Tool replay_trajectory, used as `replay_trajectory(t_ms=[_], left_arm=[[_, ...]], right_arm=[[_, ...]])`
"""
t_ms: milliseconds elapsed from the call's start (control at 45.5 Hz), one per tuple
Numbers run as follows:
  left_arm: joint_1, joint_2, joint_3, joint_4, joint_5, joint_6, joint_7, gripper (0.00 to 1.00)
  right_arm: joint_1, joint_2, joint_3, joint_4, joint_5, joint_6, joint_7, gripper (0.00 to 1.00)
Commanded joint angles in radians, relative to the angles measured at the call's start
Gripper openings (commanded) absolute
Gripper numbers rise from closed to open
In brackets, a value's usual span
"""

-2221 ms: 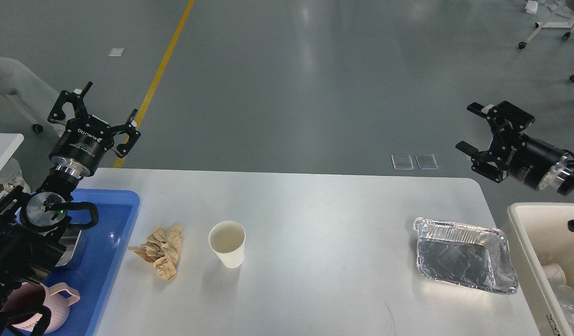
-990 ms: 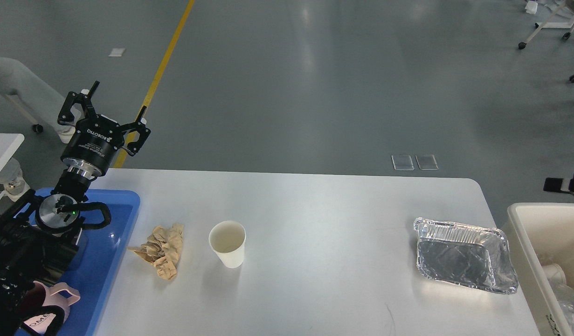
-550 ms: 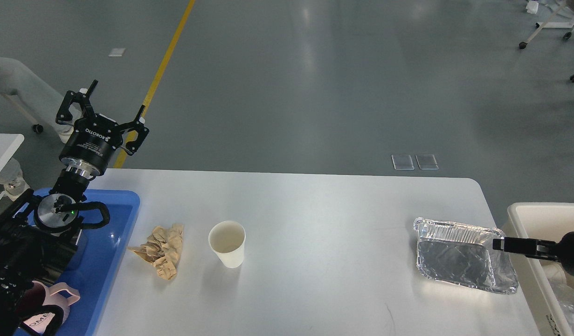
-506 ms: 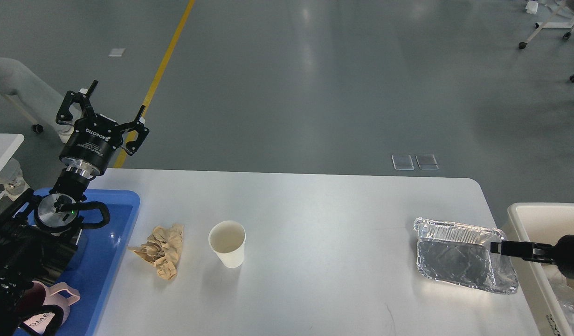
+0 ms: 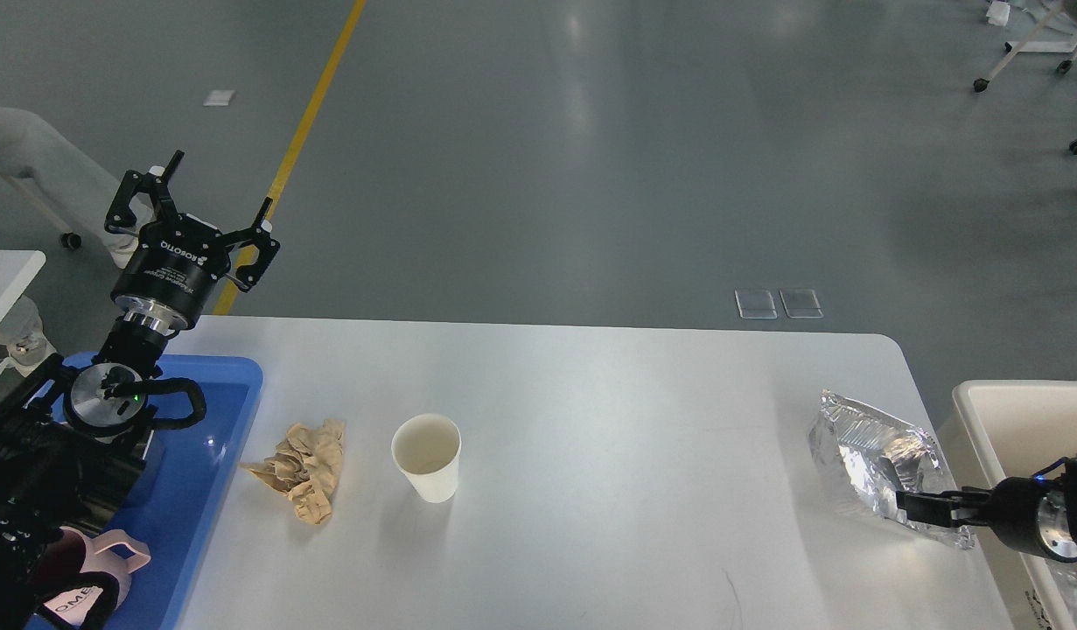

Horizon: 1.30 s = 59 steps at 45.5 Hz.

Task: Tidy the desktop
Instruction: 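Reach the right gripper to the foil tray edge and grasp it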

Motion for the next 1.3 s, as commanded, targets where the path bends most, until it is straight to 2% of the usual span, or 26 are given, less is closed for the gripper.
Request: replay_trajectory(t_ms=[0,352,550,660,748,858,1056,1276], left_arm=[[0.000,0.000,-0.001,0.000,0.000,0.000,0.000,0.98],[0.000,0.004,0.001,0.000,0.000,-0.002,0.000,0.98],[0.000,0.003,0.003,0.000,0.000,-0.002,0.000,0.98],[0.000,0.003,0.004,-0.001,0.000,-0.002,0.002,0.98],[0.000,0.000,0.004,0.000,0.000,-0.002,0.000,0.98],[0.002,0.000,0.004,0.000,0.000,-0.003,0.000,0.98],[0.002,-0.003,0.004,0.000,0.000,-0.003,0.002,0.98],[0.002,-0.005,0.004,-0.001,0.001,-0.003,0.000,0.98]], right_arm=[[-0.001,0.009,-0.008,-0.015,0.002,-0.014,0.001,0.90],[0.008,-0.001,-0.008,0.002,0.006,-0.012,0.003,0.89],[0.010,0.007,-0.007,-0.006,0.019,-0.012,0.004,0.60],[0.011,0.009,-0.007,-0.012,0.032,-0.012,0.013,0.56],[0.011,0.009,-0.007,-0.009,0.055,-0.006,0.013,0.38],[0.013,0.010,-0.007,-0.012,0.095,-0.004,0.013,0.33],[0.013,0.016,-0.008,-0.007,0.109,0.000,0.013,0.06],[0.005,0.016,-0.010,0.002,0.111,0.003,0.015,0.00]])
